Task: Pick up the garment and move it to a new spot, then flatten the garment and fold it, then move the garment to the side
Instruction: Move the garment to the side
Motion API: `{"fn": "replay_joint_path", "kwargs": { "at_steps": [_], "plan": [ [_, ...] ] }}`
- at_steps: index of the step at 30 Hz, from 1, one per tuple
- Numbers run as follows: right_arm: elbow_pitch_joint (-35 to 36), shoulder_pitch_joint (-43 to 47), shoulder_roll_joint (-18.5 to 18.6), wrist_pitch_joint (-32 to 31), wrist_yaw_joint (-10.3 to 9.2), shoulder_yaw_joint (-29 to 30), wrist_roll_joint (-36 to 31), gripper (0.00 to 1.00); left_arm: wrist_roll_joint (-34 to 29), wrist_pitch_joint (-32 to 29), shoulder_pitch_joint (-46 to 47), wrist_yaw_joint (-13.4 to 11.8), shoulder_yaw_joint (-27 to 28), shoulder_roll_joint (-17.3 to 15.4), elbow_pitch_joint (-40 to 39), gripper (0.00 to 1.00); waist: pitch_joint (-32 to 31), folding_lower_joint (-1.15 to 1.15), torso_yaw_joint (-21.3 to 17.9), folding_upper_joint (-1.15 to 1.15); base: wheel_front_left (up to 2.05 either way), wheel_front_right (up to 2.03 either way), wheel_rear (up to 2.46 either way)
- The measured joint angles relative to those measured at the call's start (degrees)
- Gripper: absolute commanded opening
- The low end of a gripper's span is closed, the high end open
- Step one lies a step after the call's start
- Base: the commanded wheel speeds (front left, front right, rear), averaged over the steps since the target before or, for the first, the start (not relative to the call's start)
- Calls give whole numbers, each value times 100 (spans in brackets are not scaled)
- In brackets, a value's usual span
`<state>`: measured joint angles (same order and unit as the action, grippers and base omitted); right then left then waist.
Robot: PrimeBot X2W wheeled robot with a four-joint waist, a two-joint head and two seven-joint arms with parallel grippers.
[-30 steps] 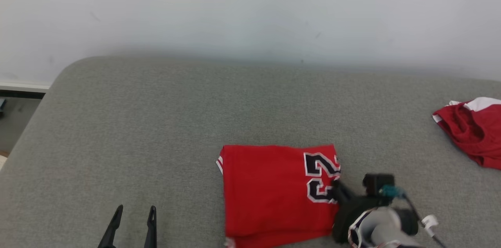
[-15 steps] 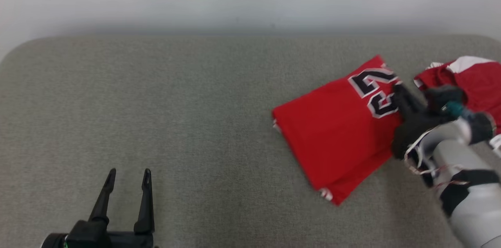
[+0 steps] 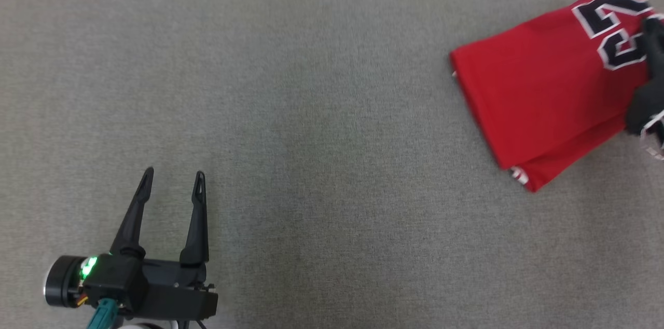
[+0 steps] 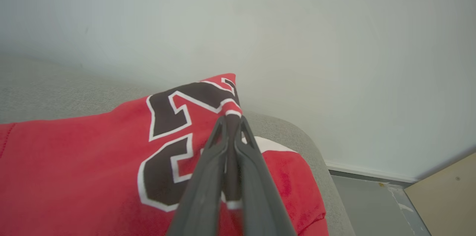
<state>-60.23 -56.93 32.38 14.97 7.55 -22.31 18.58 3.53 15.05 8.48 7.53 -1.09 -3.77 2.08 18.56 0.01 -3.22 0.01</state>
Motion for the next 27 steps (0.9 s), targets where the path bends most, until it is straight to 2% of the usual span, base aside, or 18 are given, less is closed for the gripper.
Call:
{"fn": "replay_joint_path", "kwargs": {
  "at_steps": [8, 21, 27],
  "plan": [
    [-62, -481, 543, 1, 0, 36, -47, 0, -65, 0, 157, 1, -96, -107, -285, 100, 429, -1, -80, 0, 0, 0, 0],
    [-580, -889, 1313, -9, 0, 31, -55, 0, -137, 0, 349, 1, -252, -216, -579, 100, 815, -1, -124, 0, 0, 0, 0],
    [-726, -1014, 1419, -14, 0, -31, -113, 0, -148, 0, 358, 1, -254, -231, -656, 100, 895, -1, -91, 0, 0, 0, 0]
  ]
}}
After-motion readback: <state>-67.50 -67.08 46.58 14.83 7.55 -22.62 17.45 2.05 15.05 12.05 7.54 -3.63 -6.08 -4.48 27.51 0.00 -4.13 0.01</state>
